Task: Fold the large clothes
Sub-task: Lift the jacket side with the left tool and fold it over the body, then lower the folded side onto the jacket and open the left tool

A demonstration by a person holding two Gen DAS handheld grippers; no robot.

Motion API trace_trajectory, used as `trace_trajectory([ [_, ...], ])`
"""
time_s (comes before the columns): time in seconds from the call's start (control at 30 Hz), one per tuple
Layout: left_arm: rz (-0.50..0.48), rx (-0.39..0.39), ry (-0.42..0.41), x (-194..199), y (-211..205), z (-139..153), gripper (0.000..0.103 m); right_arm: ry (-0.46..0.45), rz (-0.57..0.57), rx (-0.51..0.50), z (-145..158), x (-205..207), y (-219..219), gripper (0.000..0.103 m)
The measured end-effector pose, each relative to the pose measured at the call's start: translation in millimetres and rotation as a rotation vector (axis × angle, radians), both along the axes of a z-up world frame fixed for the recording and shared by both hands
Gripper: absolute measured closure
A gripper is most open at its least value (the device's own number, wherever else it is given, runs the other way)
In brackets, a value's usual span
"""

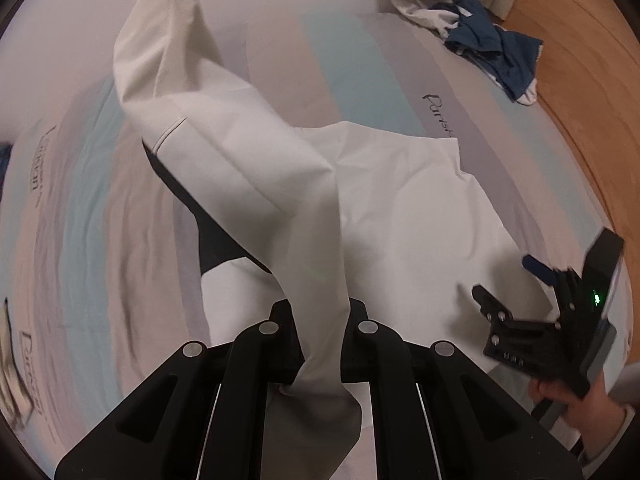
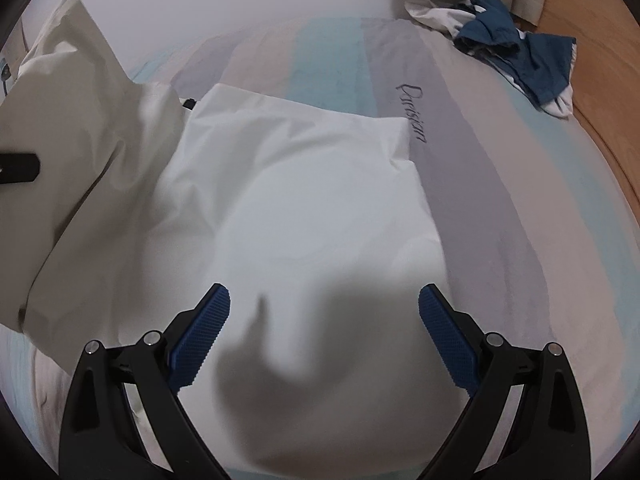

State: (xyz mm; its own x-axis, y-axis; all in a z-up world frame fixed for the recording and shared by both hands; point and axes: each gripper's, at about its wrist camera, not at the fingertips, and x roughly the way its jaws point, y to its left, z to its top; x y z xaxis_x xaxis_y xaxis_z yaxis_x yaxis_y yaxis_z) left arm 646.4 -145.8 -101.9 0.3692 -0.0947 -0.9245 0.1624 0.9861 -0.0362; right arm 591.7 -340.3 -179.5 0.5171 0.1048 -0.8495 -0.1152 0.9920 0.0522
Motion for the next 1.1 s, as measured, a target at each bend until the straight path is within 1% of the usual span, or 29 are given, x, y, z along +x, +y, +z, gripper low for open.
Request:
trace_trajectory([
  [0.17,0.017,0.020,0.001,7.2,-40.0,-5.2,0.097,-0.017,0.019,0.026,2.4,-10.0,-20.5,0.011],
  [0.27,0.020,0.036,-0.008,13.6,-66.7,-12.6,0.097,-0.038,0.044,0.042,6.7,-15.0,-31.8,0.015],
  [0.4,-0.015,0.051,-0.013,18.4,-101.3,-28.0,0.097,-0.055,0.058,0.008,9.5,-20.3,-48.8,0.015],
  [0.47,-0.039,0.062,-0.014,18.6,-119.5,-37.7,0.097,-0.056,0.041,0.002,10.1,-21.7,-60.9,0.015],
  [0.6,-0.058,0.070,0.005,18.9,-151.2,-57.2,0.097,-0.048,0.006,-0.008,9.2,-22.4,-88.6,0.015],
  [0.73,-0.084,0.073,0.009,18.6,-181.0,-69.3,0.096,-0.040,-0.020,0.005,8.0,-24.8,-117.0,0.015],
  [0.83,-0.099,0.070,0.011,21.1,-203.3,-79.9,0.096,-0.038,-0.026,-0.017,5.4,-25.8,-132.7,0.015],
  [0.93,-0.113,0.083,0.003,22.8,-220.6,-88.4,0.096,-0.032,-0.036,-0.032,2.4,-27.6,-147.6,0.015],
  [1.1,-0.130,0.114,-0.005,20.7,-242.4,-105.8,0.096,-0.022,-0.066,-0.026,-3.9,-33.4,-172.2,0.015],
])
